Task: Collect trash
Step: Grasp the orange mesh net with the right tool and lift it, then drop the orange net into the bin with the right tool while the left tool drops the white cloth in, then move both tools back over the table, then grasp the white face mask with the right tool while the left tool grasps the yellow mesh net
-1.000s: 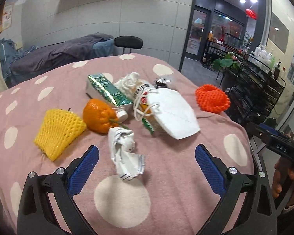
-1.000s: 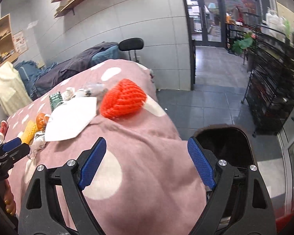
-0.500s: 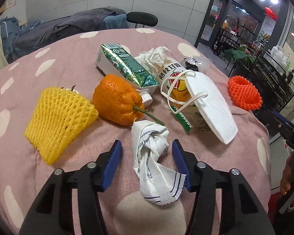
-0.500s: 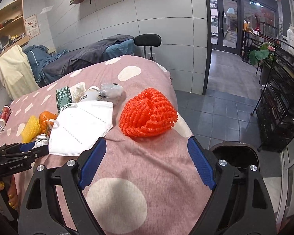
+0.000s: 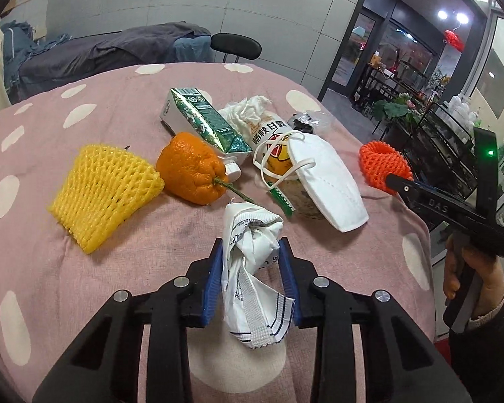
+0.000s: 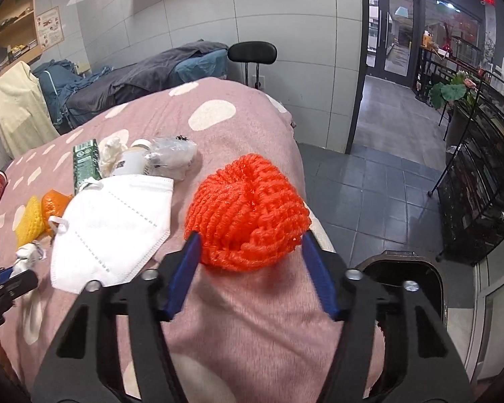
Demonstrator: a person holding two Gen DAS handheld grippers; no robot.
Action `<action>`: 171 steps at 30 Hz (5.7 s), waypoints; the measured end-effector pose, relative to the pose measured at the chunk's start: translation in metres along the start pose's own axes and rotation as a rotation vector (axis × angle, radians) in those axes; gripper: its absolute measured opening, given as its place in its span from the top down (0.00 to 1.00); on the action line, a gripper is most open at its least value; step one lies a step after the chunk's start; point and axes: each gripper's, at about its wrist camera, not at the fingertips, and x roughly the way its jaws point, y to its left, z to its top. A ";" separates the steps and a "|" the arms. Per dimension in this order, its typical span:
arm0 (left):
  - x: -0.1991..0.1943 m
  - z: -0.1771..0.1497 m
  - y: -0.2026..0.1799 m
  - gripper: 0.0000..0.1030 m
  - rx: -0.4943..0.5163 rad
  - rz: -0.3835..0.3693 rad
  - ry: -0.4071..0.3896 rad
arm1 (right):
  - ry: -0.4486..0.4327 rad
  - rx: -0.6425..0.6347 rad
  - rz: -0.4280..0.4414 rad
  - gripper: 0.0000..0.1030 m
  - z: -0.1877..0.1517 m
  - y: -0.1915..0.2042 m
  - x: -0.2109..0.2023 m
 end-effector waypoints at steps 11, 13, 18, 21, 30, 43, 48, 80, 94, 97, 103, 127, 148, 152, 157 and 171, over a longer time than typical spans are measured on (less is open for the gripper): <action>-0.001 -0.003 -0.030 0.69 0.061 -0.065 0.005 | -0.046 0.069 0.024 0.87 -0.010 -0.012 -0.015; -0.003 -0.004 -0.038 0.69 0.085 -0.077 -0.004 | -0.065 0.091 0.020 0.88 -0.014 -0.017 -0.023; 0.000 -0.005 -0.055 0.69 0.130 -0.119 0.003 | -0.100 0.147 0.001 0.88 -0.026 -0.033 -0.045; 0.004 -0.006 -0.067 0.69 0.160 -0.140 0.012 | -0.111 0.182 -0.012 0.88 -0.035 -0.045 -0.056; 0.011 -0.007 -0.103 0.69 0.248 -0.224 0.022 | -0.134 0.286 -0.118 0.88 -0.070 -0.095 -0.093; 0.027 -0.012 -0.163 0.69 0.376 -0.356 0.080 | -0.024 0.438 -0.259 0.88 -0.140 -0.164 -0.085; 0.034 -0.016 -0.177 0.69 0.387 -0.386 0.106 | 0.048 0.486 -0.289 0.88 -0.163 -0.183 -0.062; 0.088 -0.054 -0.286 0.69 0.563 -0.493 0.279 | 0.125 0.578 -0.463 0.36 -0.220 -0.203 -0.050; 0.127 -0.068 -0.331 0.69 0.655 -0.415 0.329 | 0.113 0.618 -0.509 0.34 -0.235 -0.214 -0.075; 0.134 -0.069 -0.332 0.64 0.649 -0.407 0.341 | 0.114 0.635 -0.512 0.31 -0.238 -0.216 -0.076; 0.130 -0.067 -0.330 0.28 0.639 -0.413 0.299 | 0.112 0.646 -0.513 0.29 -0.240 -0.218 -0.079; 0.047 -0.040 -0.283 0.09 0.597 -0.446 0.079 | 0.038 0.530 -0.406 0.28 -0.198 -0.177 -0.089; -0.007 0.009 -0.066 0.06 0.252 -0.018 -0.106 | -0.111 0.127 -0.049 0.16 -0.087 -0.031 -0.099; -0.015 0.011 -0.016 0.06 0.203 0.082 -0.105 | -0.116 0.048 0.029 0.16 -0.076 0.001 -0.096; -0.014 0.009 0.032 0.06 0.178 0.191 -0.069 | -0.116 -0.050 0.111 0.15 -0.066 0.040 -0.094; 0.030 0.032 0.083 0.11 0.134 0.294 0.056 | 0.074 -0.254 0.059 0.17 -0.048 0.104 -0.036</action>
